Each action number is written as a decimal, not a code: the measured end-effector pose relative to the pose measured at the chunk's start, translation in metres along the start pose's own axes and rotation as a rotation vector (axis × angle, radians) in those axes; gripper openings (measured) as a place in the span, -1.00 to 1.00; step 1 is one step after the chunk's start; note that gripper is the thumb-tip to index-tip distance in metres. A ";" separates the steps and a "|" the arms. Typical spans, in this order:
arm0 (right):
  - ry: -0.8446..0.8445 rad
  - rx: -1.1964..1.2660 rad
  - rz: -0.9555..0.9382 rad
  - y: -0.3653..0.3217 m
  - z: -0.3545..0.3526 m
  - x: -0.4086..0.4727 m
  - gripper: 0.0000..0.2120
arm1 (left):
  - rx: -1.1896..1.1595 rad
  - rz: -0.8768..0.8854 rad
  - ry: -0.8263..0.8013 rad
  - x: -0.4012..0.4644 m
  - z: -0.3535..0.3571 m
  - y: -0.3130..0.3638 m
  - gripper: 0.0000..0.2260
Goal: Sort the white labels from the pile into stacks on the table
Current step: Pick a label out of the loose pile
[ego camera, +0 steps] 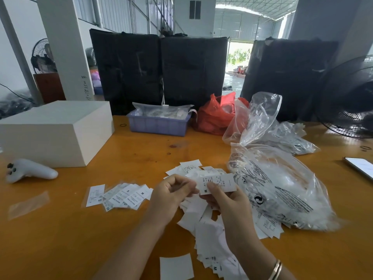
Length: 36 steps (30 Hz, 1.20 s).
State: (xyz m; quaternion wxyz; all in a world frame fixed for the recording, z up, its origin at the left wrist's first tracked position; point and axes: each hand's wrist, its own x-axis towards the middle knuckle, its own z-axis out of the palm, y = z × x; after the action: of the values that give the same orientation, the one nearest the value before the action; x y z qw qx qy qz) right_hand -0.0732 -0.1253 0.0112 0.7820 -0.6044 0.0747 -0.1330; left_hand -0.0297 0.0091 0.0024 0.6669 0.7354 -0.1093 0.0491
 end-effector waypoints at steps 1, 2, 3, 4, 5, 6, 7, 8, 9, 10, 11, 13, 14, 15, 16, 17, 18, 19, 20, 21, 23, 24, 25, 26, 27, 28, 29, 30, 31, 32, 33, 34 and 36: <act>-0.006 0.002 -0.008 -0.001 0.000 0.000 -0.92 | -0.004 -0.008 0.002 0.000 0.000 0.000 -0.90; -0.013 0.002 -0.012 -0.001 0.000 0.000 -0.92 | -0.009 -0.013 0.005 0.000 0.000 0.000 -0.89; -0.021 -0.002 -0.013 -0.001 0.000 0.000 -0.91 | -0.016 -0.018 0.007 -0.001 0.000 0.001 -0.90; -0.026 -0.009 -0.011 -0.001 0.000 0.000 -0.91 | -0.019 -0.019 0.007 -0.001 0.000 0.001 -0.91; -0.030 -0.018 -0.010 0.000 0.000 0.000 -0.92 | -0.018 -0.020 0.004 -0.001 0.000 0.001 -0.92; -0.033 -0.030 -0.011 0.000 0.000 0.001 -0.92 | -0.012 -0.021 0.000 -0.001 0.000 0.001 -0.93; -0.032 -0.041 -0.010 0.001 0.000 0.001 -0.91 | -0.005 -0.025 -0.006 -0.002 0.000 0.001 -0.94; -0.030 -0.050 -0.009 0.002 -0.001 0.002 -0.91 | 0.004 -0.029 -0.011 -0.002 0.000 0.001 -0.94; -0.029 -0.055 -0.007 0.002 -0.002 0.002 -0.91 | 0.016 -0.034 -0.016 -0.002 0.000 0.002 -0.91; -0.033 -0.058 -0.008 0.003 -0.002 0.003 -0.91 | 0.029 -0.036 -0.018 -0.003 0.000 0.003 -0.86; -0.043 -0.059 -0.012 0.002 -0.002 0.003 -0.92 | 0.036 -0.040 -0.017 -0.003 0.000 0.004 -0.79; -0.067 -0.050 -0.017 0.002 -0.003 0.003 -0.93 | 0.050 -0.051 -0.011 -0.003 0.000 0.005 -0.71; -0.077 -0.040 -0.016 0.001 -0.003 0.003 -0.92 | 0.058 -0.057 -0.002 -0.002 0.000 0.005 -0.70; -0.088 -0.031 -0.014 0.001 -0.003 0.003 -0.92 | 0.063 -0.064 0.009 -0.002 -0.001 0.004 -0.70; -0.100 -0.027 -0.014 0.001 -0.003 0.003 -0.91 | 0.062 -0.067 0.019 -0.001 -0.001 0.004 -0.70; -0.113 -0.030 -0.016 0.001 -0.003 0.003 -0.91 | 0.057 -0.067 0.022 -0.001 -0.002 0.004 -0.70; -0.122 -0.041 -0.019 0.002 -0.003 0.003 -0.91 | 0.042 -0.061 0.018 -0.001 -0.002 0.003 -0.70; -0.127 -0.052 -0.019 0.002 -0.003 0.003 -0.91 | 0.023 -0.057 0.009 -0.002 -0.001 0.004 -0.71; -0.126 -0.057 -0.014 0.003 -0.003 0.004 -0.91 | 0.005 -0.055 -0.001 -0.002 -0.001 0.004 -0.72; -0.124 -0.055 -0.004 0.003 -0.004 0.004 -0.91 | -0.006 -0.055 -0.010 -0.002 -0.001 0.005 -0.74; -0.123 -0.056 0.006 0.003 -0.006 0.006 -0.91 | 0.002 -0.051 -0.028 -0.002 -0.001 0.004 -0.78; -0.122 -0.071 0.002 0.004 -0.007 0.007 -0.89 | 0.019 -0.049 -0.042 -0.001 -0.002 0.003 -0.82; -0.121 -0.088 0.000 0.003 -0.008 0.007 -0.89 | 0.037 -0.046 -0.060 -0.001 -0.003 0.003 -0.87; -0.123 -0.099 0.003 0.004 -0.009 0.008 -0.89 | 0.053 -0.040 -0.081 0.000 -0.004 0.001 -0.93; -0.130 -0.100 0.010 0.003 -0.010 0.008 -0.89 | 0.066 -0.028 -0.100 0.000 -0.005 0.001 -0.96; -0.142 -0.094 0.018 0.003 -0.010 0.009 -0.88 | 0.077 -0.012 -0.116 0.000 -0.007 0.000 -0.94; -0.155 -0.084 0.027 0.003 -0.011 0.009 -0.86 | 0.086 0.000 -0.128 0.000 -0.008 -0.001 -0.93; -0.165 -0.073 0.034 0.003 -0.011 0.009 -0.86 | 0.097 0.006 -0.141 0.000 -0.009 -0.001 -0.94; -0.168 -0.061 0.040 0.003 -0.011 0.009 -0.86 | 0.103 0.010 -0.155 0.000 -0.009 0.000 -0.95; -0.164 -0.051 0.039 0.003 -0.012 0.010 -0.88 | 0.105 0.010 -0.162 0.000 -0.009 0.000 -0.96; -0.153 -0.046 0.033 0.003 -0.011 0.009 -0.89 | 0.101 0.008 -0.160 0.000 -0.009 0.000 -0.96; -0.138 -0.051 0.020 0.004 -0.011 0.010 -0.87 | 0.097 0.008 -0.156 0.000 -0.009 0.000 -0.96; -0.100 -0.082 -0.003 0.004 -0.010 0.011 -0.82 | 0.096 0.008 -0.149 0.000 -0.009 0.000 -0.95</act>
State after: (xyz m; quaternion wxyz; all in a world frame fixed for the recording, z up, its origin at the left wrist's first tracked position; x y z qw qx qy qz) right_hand -0.0654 -0.1373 0.0048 0.7592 -0.6418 0.0400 -0.1008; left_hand -0.0289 0.0182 0.0038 0.6207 0.7677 -0.1592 0.0019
